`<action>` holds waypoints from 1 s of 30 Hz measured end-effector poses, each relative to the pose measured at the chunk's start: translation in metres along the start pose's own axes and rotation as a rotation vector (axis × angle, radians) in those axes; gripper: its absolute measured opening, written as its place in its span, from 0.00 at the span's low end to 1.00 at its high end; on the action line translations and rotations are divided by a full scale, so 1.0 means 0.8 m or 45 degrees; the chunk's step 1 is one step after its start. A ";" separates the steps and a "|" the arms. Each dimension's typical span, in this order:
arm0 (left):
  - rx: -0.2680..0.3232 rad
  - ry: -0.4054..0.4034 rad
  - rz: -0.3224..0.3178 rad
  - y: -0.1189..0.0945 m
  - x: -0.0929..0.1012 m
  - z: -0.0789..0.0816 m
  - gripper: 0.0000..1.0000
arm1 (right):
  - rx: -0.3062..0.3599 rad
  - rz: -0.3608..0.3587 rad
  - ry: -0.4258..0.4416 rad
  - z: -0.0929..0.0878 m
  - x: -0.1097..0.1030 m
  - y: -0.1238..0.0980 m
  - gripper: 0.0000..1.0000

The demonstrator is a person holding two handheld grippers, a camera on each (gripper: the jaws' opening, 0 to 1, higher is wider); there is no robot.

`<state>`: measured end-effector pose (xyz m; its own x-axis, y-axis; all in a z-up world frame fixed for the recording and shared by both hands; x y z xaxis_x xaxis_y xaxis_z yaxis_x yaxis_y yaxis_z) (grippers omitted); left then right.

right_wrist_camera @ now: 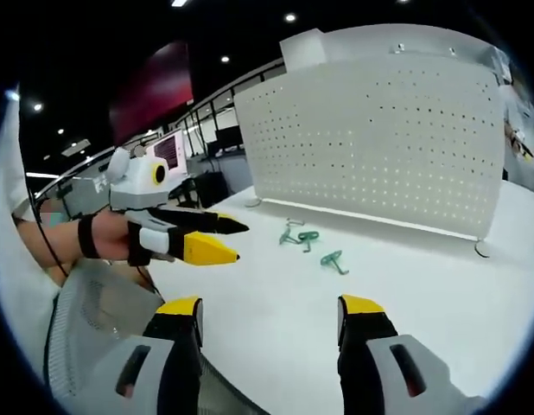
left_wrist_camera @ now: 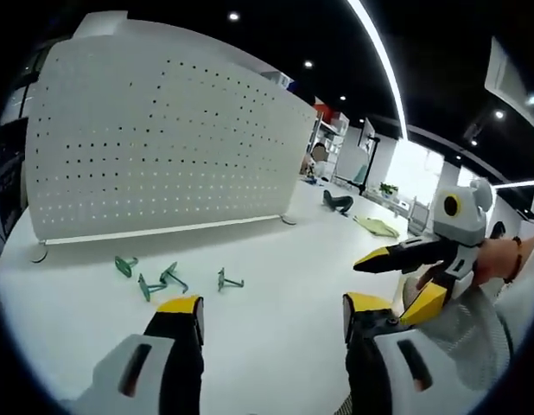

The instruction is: Insert the hook assembly into the mounting plate slot until the hook locks in place.

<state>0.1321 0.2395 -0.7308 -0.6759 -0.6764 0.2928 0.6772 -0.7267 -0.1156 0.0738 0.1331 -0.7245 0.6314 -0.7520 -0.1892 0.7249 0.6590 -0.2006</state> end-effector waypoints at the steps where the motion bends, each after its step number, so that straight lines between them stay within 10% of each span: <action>1: -0.009 -0.007 0.004 0.001 0.000 -0.002 0.67 | 0.003 -0.002 0.000 0.000 0.000 -0.001 0.64; 30: -0.140 -0.002 -0.001 0.046 -0.021 -0.032 0.55 | -0.005 -0.093 0.039 -0.007 0.009 -0.014 0.63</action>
<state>0.1605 0.2209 -0.7643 -0.6761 -0.6755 0.2944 0.6403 -0.7363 -0.2188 0.0692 0.1204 -0.7289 0.5681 -0.7975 -0.2032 0.7676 0.6025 -0.2188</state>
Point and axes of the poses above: the point that each gripper's makers call its tool centre point, and the gripper's own axes: y roughly forward along the fingers, x roughly to its right, z roughly out of its top, the point moved 2 cm from there along -y, roughly backward along the fingers, and after that the axes turned 14 degrees about x, right-handed, at the moved point
